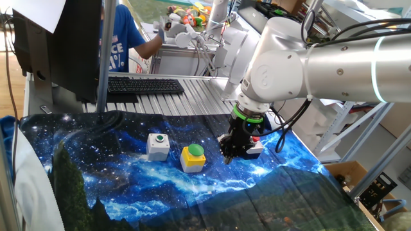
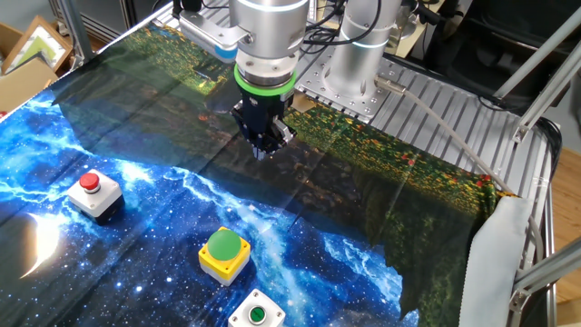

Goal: Press three buttons from left to right in sequence

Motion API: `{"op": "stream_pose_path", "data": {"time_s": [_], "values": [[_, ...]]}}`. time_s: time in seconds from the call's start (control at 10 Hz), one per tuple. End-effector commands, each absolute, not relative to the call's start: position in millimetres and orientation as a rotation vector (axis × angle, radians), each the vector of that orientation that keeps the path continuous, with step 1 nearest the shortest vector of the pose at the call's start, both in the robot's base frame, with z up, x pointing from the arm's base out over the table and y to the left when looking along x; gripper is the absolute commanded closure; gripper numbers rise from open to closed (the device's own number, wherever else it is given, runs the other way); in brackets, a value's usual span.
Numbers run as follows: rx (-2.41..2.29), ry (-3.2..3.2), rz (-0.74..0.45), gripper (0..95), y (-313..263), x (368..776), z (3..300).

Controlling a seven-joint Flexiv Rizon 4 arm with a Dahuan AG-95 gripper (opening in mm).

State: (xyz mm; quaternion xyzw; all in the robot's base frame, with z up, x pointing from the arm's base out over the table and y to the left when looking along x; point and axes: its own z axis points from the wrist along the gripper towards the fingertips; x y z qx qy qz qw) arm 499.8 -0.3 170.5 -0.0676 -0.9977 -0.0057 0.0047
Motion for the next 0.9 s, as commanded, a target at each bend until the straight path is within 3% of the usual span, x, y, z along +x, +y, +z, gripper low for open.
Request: {"op": "stream_pose_path", "data": {"time_s": [0.1,0.3,0.4,0.5,0.6,0.9], "values": [[-0.212,-3.124,-0.018,95.0,-0.2,499.8,170.7],[-0.212,-3.124,-0.018,95.0,-0.2,499.8,170.7],[-0.191,-3.072,0.010,95.0,-132.3,558.4,203.2],[-0.197,-3.063,-0.003,95.0,-182.0,609.9,226.6],[-0.197,-3.058,-0.008,95.0,-195.6,622.8,229.1],[-0.189,-3.138,0.034,95.0,-223.7,633.8,188.7]]}}
